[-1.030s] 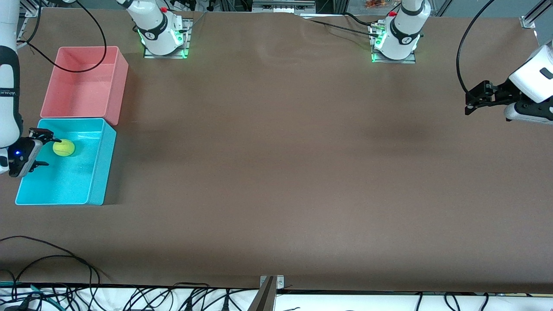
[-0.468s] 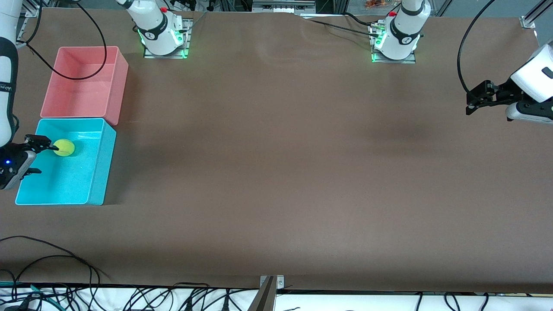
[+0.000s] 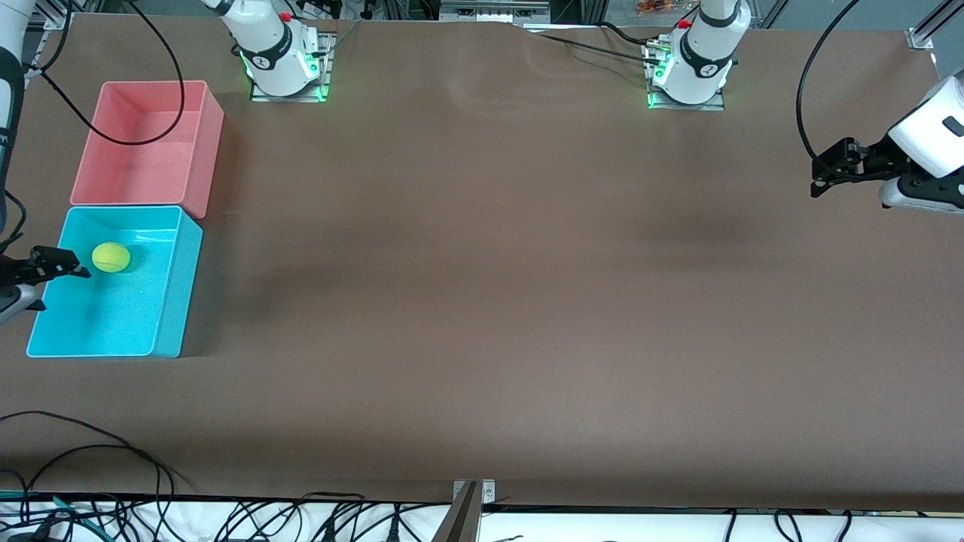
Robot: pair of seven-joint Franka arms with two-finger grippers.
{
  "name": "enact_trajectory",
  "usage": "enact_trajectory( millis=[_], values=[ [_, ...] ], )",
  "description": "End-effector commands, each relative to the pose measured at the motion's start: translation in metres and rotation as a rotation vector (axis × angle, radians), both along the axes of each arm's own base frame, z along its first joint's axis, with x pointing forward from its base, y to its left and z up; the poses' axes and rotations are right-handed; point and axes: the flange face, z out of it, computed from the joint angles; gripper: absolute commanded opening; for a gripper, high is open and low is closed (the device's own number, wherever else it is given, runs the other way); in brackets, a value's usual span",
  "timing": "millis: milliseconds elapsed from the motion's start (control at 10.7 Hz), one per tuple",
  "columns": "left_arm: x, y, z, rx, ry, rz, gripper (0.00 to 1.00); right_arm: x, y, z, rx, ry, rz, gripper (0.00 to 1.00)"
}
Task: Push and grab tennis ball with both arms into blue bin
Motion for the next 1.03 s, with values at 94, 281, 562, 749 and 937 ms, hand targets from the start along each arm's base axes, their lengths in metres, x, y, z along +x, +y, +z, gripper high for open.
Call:
enact_trajectory(
  millis=[94,281,562,749,937],
  values=[
    [-0.002,-0.004,0.008,-0.02,0.005,0.006,1.0,0.011,0.026,0.035,-0.022,-0.031,-0.122,1.0],
    [-0.002,-0.002,0.008,-0.02,0.005,0.007,1.0,0.011,0.028,0.042,-0.015,-0.02,-0.162,1.0],
    [-0.002,-0.002,0.008,-0.02,0.007,0.006,1.0,0.013,0.027,0.046,-0.042,-0.026,-0.324,1.0],
    [-0.002,-0.002,0.007,-0.02,0.01,0.004,1.0,0.013,0.029,0.05,-0.04,-0.036,-0.366,1.0],
    [-0.002,-0.003,0.007,-0.018,0.01,0.001,1.0,0.015,0.034,0.058,-0.046,-0.044,-0.477,1.0]
  ],
)
